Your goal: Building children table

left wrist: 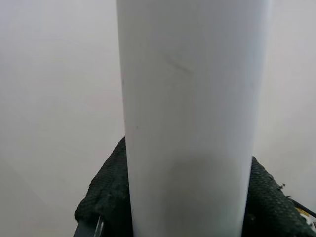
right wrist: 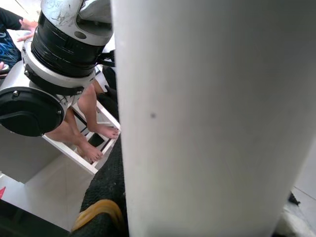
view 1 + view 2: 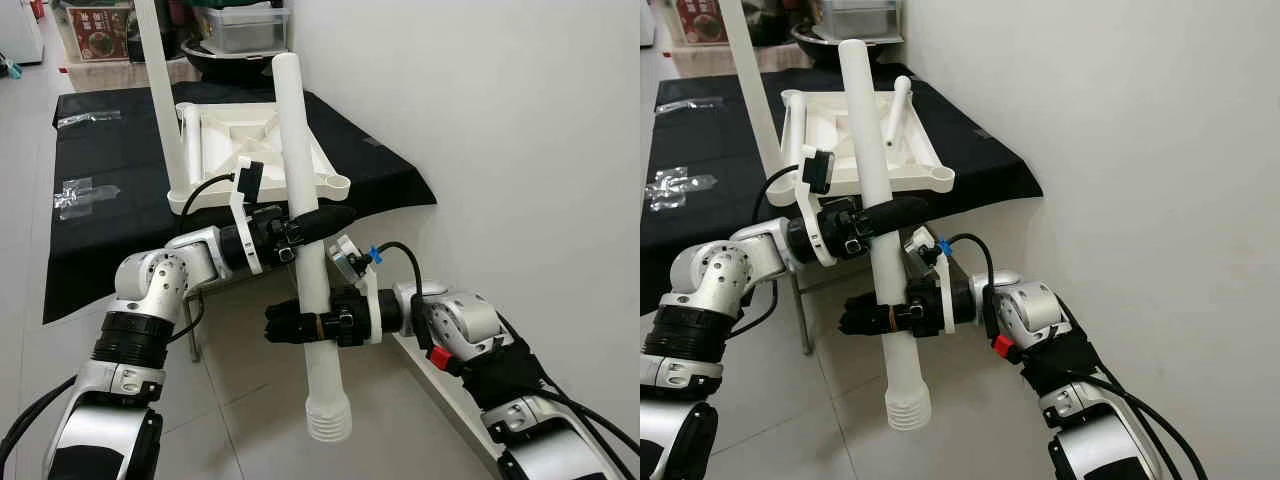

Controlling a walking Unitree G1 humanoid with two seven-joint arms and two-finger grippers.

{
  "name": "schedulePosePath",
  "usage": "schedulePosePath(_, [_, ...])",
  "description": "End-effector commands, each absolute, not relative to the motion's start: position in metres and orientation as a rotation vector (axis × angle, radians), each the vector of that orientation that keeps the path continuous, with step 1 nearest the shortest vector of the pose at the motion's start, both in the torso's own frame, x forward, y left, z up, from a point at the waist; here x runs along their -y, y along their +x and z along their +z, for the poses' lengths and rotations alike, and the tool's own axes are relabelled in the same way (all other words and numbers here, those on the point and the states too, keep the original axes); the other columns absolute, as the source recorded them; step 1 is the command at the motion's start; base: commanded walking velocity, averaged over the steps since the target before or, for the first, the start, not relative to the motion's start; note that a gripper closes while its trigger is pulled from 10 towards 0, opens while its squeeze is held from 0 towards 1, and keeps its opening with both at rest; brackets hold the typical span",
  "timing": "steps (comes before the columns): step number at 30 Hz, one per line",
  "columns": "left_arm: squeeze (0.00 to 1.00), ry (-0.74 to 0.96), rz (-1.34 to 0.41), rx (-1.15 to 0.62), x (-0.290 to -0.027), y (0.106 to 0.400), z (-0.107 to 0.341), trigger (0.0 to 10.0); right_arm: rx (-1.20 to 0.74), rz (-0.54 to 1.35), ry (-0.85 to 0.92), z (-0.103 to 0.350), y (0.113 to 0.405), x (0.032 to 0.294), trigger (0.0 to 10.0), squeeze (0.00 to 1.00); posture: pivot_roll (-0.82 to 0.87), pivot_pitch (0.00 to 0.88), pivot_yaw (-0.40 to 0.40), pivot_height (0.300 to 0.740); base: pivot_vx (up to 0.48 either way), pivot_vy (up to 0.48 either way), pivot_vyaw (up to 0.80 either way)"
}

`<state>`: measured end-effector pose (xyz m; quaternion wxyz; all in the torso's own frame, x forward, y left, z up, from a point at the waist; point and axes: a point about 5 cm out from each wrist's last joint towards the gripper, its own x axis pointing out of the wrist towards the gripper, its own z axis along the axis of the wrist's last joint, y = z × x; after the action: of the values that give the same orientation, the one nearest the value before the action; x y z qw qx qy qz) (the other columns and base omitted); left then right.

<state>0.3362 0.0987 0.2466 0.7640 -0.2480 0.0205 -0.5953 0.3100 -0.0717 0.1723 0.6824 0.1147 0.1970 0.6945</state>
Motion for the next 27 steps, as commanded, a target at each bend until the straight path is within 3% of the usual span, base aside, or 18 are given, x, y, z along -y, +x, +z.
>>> schedulePosePath(1, [0.00, -0.556, -1.307, 0.008, -0.094, 0.337, 0.258, 10.0, -0.410, 1.663, 0.242, 0.181, 0.303, 0.051, 0.0, 0.00, 0.05, 0.019, -0.069, 0.740, 0.000, 0.000, 0.00])
schedulePosePath(6, [0.00, -0.585, -1.272, -0.040, -0.093, 0.340, 0.255, 10.0, -0.409, 1.667, 0.247, 0.181, 0.303, 0.050, 0.0, 0.00, 0.05, 0.017, -0.069, 0.740, 0.000, 0.000, 0.00])
schedulePosePath(7, [1.00, -0.591, -1.265, -0.041, -0.093, 0.340, 0.254, 10.0, -0.408, 1.669, 0.248, 0.181, 0.303, 0.050, 0.0, 0.00, 0.05, 0.017, -0.069, 0.740, 0.000, 0.000, 0.00])
schedulePosePath(19, [1.00, -0.552, -1.266, -0.059, -0.097, 0.335, 0.246, 10.0, -0.408, 1.658, 0.245, 0.179, 0.304, 0.056, 0.0, 0.00, 0.06, 0.016, -0.066, 0.740, 0.000, 0.000, 0.00])
schedulePosePath(20, [0.00, -0.566, -1.274, -0.060, -0.099, 0.333, 0.246, 10.0, -0.408, 1.649, 0.243, 0.178, 0.305, 0.059, 0.0, 0.00, 0.06, 0.013, -0.065, 0.740, 0.000, 0.000, 0.00])
schedulePosePath(27, [0.00, -0.594, -1.309, -0.015, -0.109, 0.321, 0.252, 10.0, -0.389, 1.561, 0.226, 0.178, 0.317, 0.079, 0.0, 0.00, 0.06, 0.015, -0.065, 0.740, 0.000, 0.000, 0.00])
